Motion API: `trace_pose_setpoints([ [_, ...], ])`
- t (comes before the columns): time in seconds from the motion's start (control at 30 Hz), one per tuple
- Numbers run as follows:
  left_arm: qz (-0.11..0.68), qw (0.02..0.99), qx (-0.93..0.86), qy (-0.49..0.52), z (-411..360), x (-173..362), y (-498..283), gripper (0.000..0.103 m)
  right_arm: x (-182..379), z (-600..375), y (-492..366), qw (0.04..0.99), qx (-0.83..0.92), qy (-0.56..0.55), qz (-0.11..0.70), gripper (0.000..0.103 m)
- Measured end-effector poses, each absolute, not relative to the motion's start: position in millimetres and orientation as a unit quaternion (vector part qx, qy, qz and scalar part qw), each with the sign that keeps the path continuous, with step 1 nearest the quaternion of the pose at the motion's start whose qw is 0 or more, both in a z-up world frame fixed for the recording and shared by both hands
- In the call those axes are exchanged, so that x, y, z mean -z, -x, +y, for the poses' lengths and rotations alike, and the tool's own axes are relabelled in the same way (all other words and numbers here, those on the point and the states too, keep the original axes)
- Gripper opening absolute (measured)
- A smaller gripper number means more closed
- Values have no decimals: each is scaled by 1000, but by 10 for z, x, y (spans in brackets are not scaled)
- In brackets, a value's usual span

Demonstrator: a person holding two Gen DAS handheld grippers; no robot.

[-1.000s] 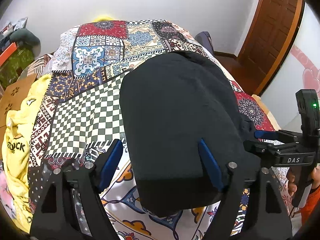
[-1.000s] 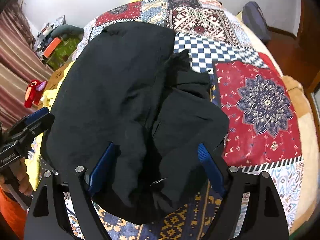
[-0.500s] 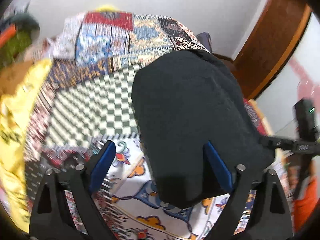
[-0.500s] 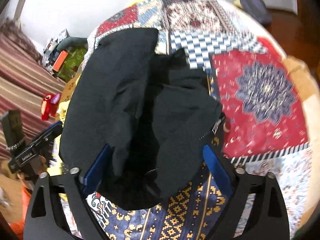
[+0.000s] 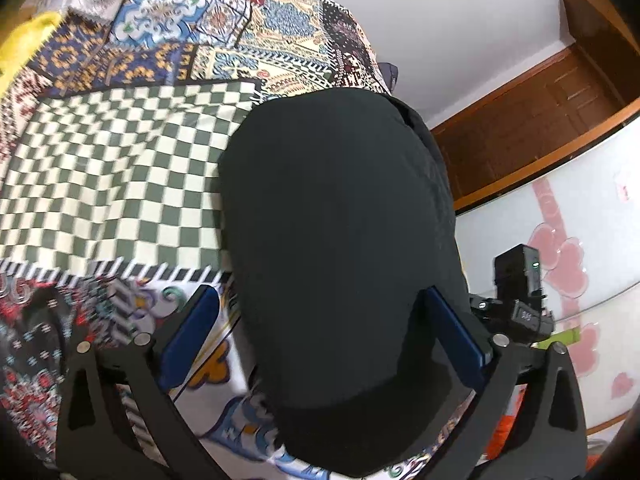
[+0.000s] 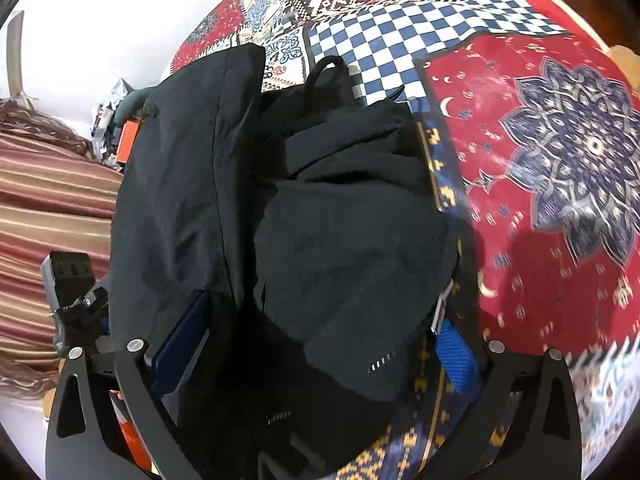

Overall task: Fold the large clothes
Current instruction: 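Grasp the folded jacket bundle with both grippers and lift it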

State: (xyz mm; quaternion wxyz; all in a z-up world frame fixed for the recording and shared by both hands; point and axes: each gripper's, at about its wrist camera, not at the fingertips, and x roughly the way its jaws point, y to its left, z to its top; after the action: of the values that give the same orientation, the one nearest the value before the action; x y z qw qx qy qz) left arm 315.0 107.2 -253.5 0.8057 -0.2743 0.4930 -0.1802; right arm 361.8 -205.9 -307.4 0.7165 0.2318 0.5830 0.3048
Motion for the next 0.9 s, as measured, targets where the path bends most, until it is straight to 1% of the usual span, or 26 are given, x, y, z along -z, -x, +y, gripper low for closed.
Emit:
trace_pose_setpoints([
  [0.17, 494, 786, 197, 316, 1105, 2654, -3309, 103, 3228, -2062, -3771, 689, -325, -272, 588, 103],
  [0.3, 493, 783, 195, 325, 1102, 2695, -3377, 103, 3212, -2047, -3820, 689, -331, -277, 582, 103],
  [0.4, 500, 778, 196, 327, 1108, 2701, -3410, 103, 3183, -2020, -3829, 687, -337, -284, 578, 90],
  [0.47, 502, 775, 199, 329, 1117, 2688, -3423, 103, 3088, -2024, -3784, 694, -342, -278, 569, 75],
  [0.5, 501, 776, 199, 328, 1112, 2672, -3424, 102, 3060, -2032, -3790, 697, -344, -275, 566, 71],
  [0.57, 497, 779, 200, 324, 1106, 2635, -3447, 97, 2918, -2016, -3762, 709, -345, -263, 556, 54],
  [0.67, 490, 787, 203, 316, 1118, 2545, -3382, 90, 2735, -1971, -3769, 721, -354, -251, 541, 40],
  [0.8, 479, 795, 208, 308, 1139, 2369, -3282, 84, 2542, -1939, -3715, 737, -356, -231, 526, 35],
  [0.9, 463, 809, 207, 297, 1175, 2140, -3183, 82, 2409, -1869, -3695, 741, -361, -232, 517, 35],
])
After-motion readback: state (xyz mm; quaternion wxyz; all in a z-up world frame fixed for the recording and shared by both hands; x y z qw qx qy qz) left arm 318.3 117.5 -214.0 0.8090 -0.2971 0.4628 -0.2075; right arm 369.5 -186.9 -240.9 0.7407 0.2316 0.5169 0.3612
